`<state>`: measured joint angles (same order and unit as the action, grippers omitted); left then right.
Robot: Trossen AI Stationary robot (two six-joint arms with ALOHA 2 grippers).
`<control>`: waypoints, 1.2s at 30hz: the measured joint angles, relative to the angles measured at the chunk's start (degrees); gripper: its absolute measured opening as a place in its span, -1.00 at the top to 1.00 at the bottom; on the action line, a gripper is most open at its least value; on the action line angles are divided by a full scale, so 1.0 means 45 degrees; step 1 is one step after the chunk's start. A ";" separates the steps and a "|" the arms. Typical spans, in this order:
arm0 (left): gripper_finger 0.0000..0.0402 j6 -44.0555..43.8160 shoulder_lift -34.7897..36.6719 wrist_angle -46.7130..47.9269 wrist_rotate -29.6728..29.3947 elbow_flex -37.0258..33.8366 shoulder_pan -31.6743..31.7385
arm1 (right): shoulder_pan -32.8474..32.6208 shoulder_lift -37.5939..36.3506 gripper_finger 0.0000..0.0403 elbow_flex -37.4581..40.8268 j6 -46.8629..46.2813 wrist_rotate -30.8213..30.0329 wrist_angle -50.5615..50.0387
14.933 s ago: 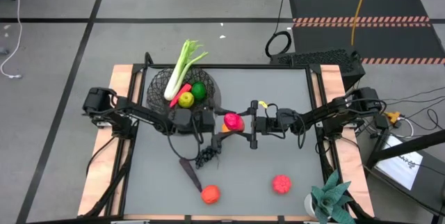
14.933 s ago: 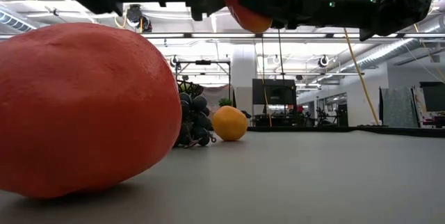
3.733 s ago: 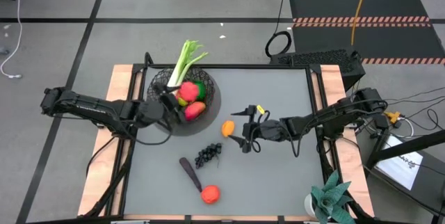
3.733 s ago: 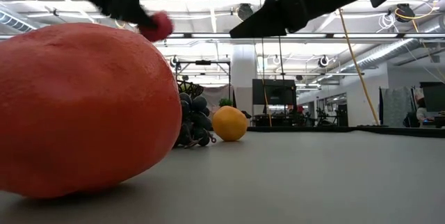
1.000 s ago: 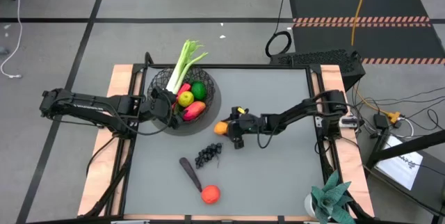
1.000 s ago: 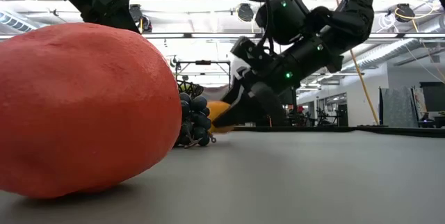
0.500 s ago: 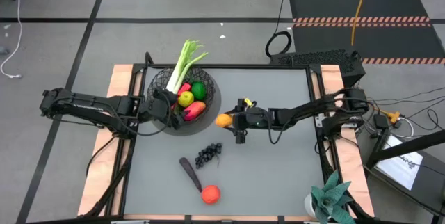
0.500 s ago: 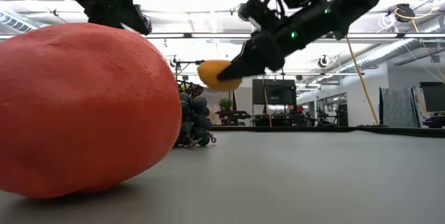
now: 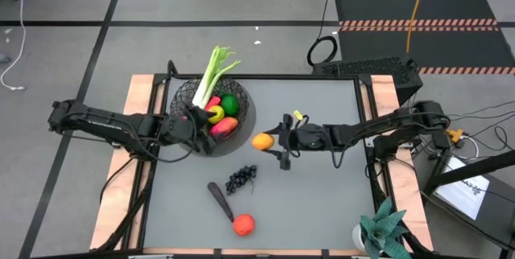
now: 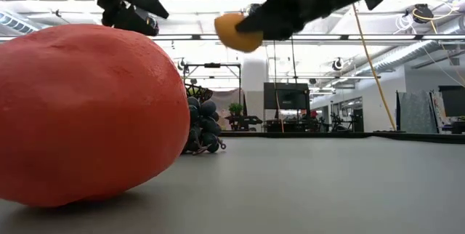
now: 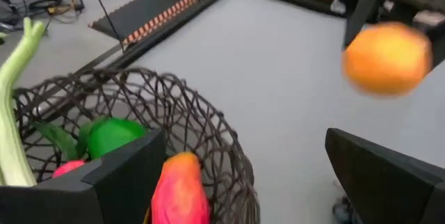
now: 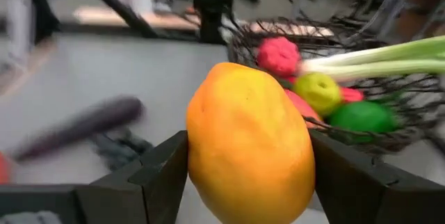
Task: Build produce basket
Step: Put the yellow lemon into the wire basket
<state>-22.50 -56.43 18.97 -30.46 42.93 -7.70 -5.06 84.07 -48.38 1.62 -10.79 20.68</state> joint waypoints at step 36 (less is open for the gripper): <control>-0.95 0.3068 -0.0139 -0.2568 0.0103 0.0001 -0.0273 | -0.0013 -0.1708 -0.29 0.1690 -0.1479 0.1701 0.2961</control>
<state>-8.70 -57.06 7.42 -30.00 42.94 -8.93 -5.12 76.38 -40.77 -5.04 -3.14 34.01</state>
